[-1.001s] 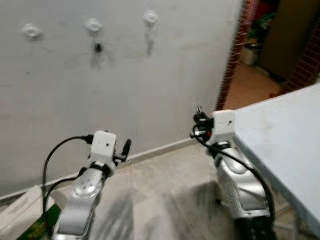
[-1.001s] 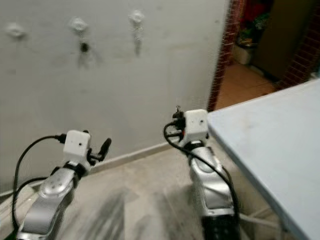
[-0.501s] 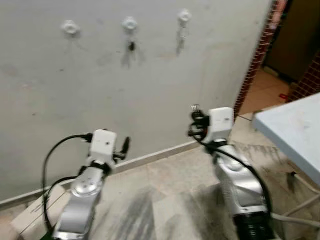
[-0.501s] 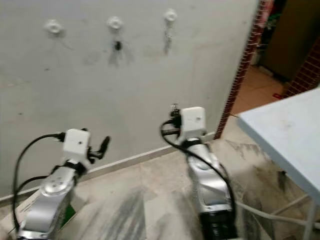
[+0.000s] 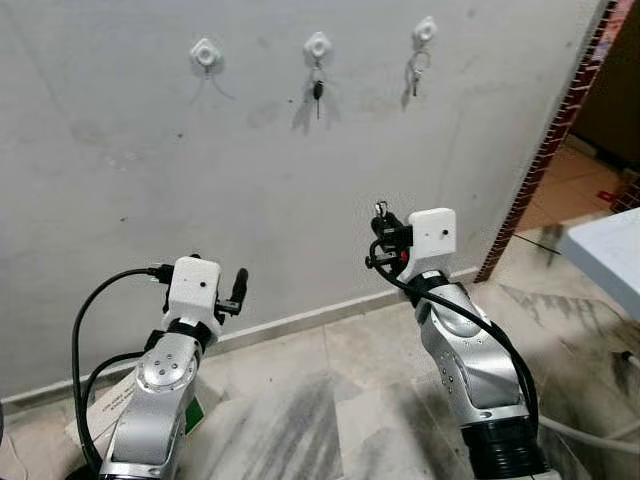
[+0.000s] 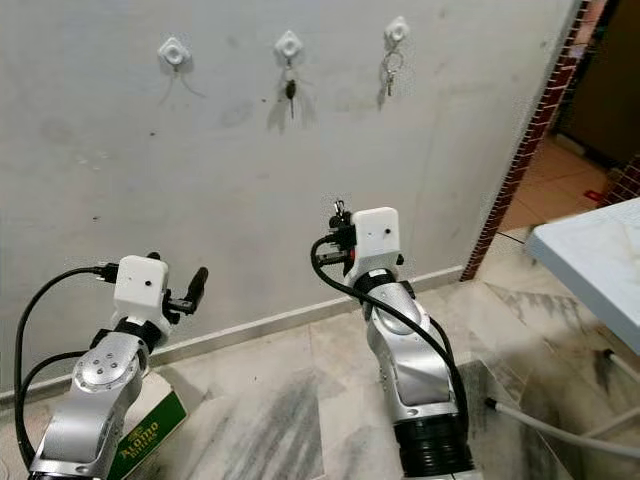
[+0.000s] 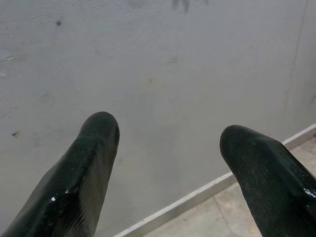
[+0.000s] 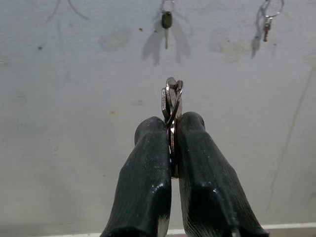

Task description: Hang keys on a hook

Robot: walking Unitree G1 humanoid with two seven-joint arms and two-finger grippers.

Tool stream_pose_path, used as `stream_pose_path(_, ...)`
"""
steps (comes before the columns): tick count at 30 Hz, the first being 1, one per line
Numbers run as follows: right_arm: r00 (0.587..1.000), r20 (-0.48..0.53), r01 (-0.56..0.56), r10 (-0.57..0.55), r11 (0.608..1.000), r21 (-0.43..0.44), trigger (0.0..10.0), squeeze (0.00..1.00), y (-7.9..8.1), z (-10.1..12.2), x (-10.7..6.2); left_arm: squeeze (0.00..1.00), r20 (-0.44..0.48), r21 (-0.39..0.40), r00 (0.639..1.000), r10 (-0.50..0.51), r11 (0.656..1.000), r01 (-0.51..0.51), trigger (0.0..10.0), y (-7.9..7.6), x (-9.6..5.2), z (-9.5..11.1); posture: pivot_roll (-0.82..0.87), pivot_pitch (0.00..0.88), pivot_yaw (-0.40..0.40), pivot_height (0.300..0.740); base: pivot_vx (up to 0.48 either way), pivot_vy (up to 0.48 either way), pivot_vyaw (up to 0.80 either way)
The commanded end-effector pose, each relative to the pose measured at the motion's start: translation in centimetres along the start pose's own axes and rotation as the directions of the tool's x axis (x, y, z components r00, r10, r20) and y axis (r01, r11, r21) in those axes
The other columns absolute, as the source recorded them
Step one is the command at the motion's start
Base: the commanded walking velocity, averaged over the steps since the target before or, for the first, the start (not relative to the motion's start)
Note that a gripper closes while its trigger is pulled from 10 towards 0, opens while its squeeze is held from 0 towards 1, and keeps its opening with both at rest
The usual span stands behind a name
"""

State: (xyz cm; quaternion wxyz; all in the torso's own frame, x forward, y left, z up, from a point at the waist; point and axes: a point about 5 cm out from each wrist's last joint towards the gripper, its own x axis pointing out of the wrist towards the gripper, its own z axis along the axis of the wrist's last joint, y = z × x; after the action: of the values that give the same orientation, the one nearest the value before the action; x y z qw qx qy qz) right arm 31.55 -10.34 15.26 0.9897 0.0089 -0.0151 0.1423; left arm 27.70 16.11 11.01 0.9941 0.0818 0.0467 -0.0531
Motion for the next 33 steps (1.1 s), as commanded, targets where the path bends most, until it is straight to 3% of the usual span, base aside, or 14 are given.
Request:
stream_pose_path(1, 1.0, 0.011, -0.011, 0.011, 1.0, -0.003, 10.0, 0.0, 0.1, 0.3, 0.2, 0.0, 0.001, -0.006, 1.0, 0.012, 1.0, -0.012, 10.0, 0.3, 0.1, 0.1, 0.08, 0.0, 0.037, 0.74, 0.0, 0.0, 0.0)
stream_pose_path(25, 0.998, 0.014, -0.069, 0.069, 0.997, -0.018, 10.0, 0.0, 1.2, 0.0, 0.2, 0.0, -0.019, -0.012, 1.0, -0.015, 1.0, 0.014, 10.0, 0.1, -0.2, -0.3, 0.1, 0.0, 0.043, 0.74, 0.349, 0.0, 0.0)
stream_pose_path(33, 0.997, 0.015, -0.076, 0.076, 0.997, -0.021, 10.0, 0.0, 1.3, 0.0, 0.1, 0.0, -0.039, -0.026, 0.999, 0.005, 1.0, -0.006, 10.0, -0.1, -0.2, -0.6, 0.1, 0.0, 0.042, 0.74, 0.0, 0.0, 0.65)
